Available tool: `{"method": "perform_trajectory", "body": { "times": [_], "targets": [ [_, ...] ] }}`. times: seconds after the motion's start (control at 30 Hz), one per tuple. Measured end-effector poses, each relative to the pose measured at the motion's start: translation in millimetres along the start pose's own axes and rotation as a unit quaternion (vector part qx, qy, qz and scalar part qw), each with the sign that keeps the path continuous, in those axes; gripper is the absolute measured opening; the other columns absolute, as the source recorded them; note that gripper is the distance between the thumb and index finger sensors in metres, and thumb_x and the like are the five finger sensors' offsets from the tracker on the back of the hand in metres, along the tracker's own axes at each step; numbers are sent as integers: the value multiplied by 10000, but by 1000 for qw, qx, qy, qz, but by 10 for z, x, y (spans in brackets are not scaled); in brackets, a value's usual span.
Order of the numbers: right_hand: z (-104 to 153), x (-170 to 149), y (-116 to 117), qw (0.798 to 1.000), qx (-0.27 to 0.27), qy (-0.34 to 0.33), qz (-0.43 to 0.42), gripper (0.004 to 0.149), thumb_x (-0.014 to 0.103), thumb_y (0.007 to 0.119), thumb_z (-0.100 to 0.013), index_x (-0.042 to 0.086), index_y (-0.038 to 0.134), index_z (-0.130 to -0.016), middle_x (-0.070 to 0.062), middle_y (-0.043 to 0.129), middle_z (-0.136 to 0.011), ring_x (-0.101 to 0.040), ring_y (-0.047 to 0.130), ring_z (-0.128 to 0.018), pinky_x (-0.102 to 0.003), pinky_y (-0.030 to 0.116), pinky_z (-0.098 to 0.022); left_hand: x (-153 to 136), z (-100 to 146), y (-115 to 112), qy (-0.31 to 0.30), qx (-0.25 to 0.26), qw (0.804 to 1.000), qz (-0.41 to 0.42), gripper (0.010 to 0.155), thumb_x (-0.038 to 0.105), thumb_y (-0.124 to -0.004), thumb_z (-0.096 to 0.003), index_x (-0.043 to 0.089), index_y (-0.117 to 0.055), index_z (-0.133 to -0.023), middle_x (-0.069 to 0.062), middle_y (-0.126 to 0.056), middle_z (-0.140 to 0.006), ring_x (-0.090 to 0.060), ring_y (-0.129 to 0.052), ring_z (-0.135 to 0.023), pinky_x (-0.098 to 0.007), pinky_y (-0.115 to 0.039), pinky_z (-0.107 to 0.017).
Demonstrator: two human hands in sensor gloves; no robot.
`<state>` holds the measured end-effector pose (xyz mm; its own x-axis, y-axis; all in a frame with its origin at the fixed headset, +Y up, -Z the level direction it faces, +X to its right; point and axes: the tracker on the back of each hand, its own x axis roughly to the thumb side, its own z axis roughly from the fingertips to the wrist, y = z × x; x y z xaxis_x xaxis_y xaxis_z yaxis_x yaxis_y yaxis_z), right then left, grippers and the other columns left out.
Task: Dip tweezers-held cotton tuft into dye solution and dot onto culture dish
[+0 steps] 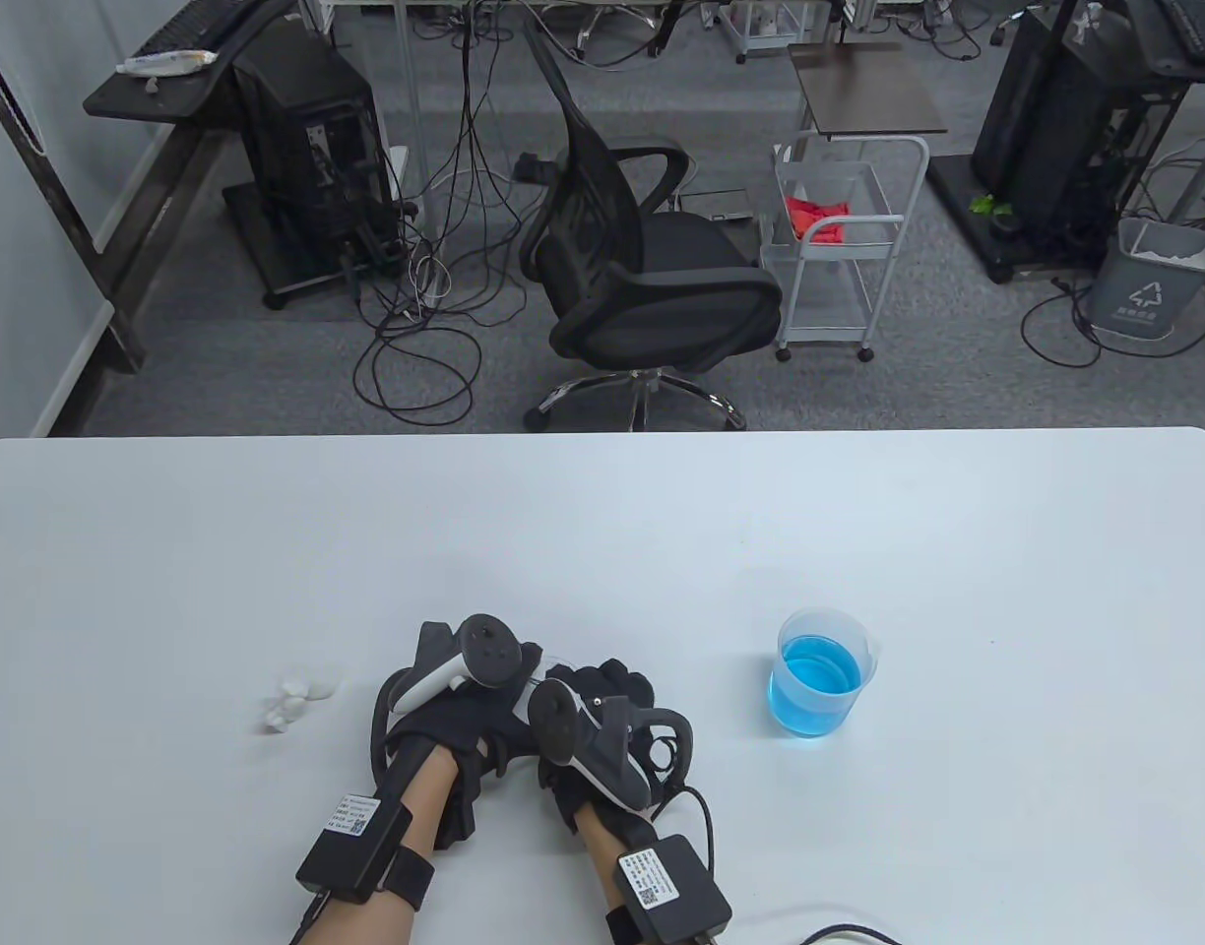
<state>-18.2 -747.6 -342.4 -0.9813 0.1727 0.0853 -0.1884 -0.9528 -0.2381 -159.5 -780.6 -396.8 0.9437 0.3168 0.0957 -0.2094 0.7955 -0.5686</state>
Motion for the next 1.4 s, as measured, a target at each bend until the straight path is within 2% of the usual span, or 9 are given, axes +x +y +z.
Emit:
{"method": "perform_trajectory", "body": {
  "times": [0.5, 0.7, 0.93, 1.4],
  "targets": [
    [-11, -132, -52, 999, -10, 31, -8, 342, 295, 881, -401, 181, 981, -708, 31, 980, -496, -206, 940, -676, -562, 691, -586, -2, -1, 0, 0, 0, 1000, 0, 999, 733, -802, -425, 400, -188, -1138, 123, -155, -1213, -232, -172, -1193, -491, -293, -844],
    [0, -195, -55, 998, -3, 49, 24, 342, 301, 880, -402, 184, 980, -707, 34, 981, -493, -203, 943, -673, -561, 696, -583, -3, -2, 0, 0, 0, 1000, 0, 994, 734, -801, -425, 404, -190, -1137, 128, -155, -1213, -229, -175, -1193, -490, -294, -845],
    [2, -233, -120, 999, -15, 50, 0, 334, 299, 898, -395, 173, 991, -690, 34, 979, -478, -203, 947, -663, -562, 699, -579, -2, -2, -1, 0, 1, 1000, 0, 993, 732, -801, -427, 402, -190, -1137, 125, -155, -1213, -231, -173, -1193, -491, -294, -844],
    [-16, -178, -79, 997, 15, 30, 64, 332, 325, 931, -381, 189, 990, -677, 47, 972, -421, -182, 963, -630, -551, 716, -569, -5, -2, -3, 0, 1, 1000, 0, 994, 734, -799, -426, 403, -189, -1137, 126, -155, -1213, -230, -172, -1193, -492, -294, -844]
  ]
}}
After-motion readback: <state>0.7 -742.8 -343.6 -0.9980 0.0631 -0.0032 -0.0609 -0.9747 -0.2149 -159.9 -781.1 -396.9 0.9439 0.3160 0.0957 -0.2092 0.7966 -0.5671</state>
